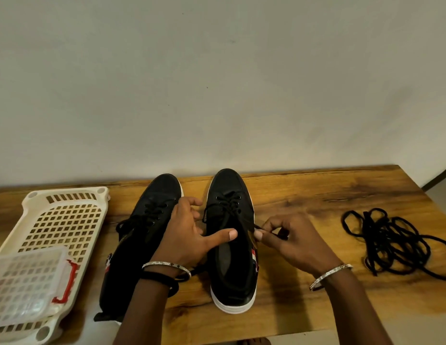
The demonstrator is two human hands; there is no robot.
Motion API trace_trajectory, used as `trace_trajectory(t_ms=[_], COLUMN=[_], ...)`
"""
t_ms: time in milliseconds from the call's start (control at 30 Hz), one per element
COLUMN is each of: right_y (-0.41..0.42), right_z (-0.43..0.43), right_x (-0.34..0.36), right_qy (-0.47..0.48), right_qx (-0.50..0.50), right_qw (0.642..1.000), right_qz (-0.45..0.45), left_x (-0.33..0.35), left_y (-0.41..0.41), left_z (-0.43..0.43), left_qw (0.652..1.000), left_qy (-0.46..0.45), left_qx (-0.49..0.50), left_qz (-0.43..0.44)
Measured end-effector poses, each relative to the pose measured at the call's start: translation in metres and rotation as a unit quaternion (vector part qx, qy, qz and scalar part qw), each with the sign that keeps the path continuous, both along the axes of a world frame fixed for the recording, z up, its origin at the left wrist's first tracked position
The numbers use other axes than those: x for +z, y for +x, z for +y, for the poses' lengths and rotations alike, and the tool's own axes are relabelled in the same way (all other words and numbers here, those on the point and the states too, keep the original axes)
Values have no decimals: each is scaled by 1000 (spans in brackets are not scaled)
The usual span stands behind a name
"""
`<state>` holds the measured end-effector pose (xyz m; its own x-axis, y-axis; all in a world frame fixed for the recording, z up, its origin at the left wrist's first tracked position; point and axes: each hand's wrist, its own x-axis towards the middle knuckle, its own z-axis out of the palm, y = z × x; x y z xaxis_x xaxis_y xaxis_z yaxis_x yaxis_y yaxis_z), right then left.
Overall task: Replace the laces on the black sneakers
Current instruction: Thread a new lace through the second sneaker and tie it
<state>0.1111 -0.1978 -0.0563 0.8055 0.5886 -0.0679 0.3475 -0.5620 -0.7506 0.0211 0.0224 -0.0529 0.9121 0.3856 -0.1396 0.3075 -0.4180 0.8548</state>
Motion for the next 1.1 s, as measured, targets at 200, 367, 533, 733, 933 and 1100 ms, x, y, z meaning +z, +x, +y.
trace_trajectory(t_ms=[200,367,533,733,933,1100], right_y=[0,-2,0,-3,-2,-3], right_z=[4,3,0,12,10,13], right_x=[26,31,26,3,0,1], right_qy=[392,580,381,74,100,120], right_qx=[-119,-163,-210,-24,-44,-98], right_qw=[875,649,847,996,993,986], right_qz=[258,465,306,39,43,67], left_x=[-3,2,7,7,10,11], left_y=[0,-2,-3,-3,-4,-2], left_z=[3,3,2,10,2,1], left_qw=[996,994,999,996,999,995], left_qy=[-63,-80,-24,74,5,-95], left_qx=[-25,-35,-32,-37,-33,37], left_qz=[56,62,11,-41,-26,-4])
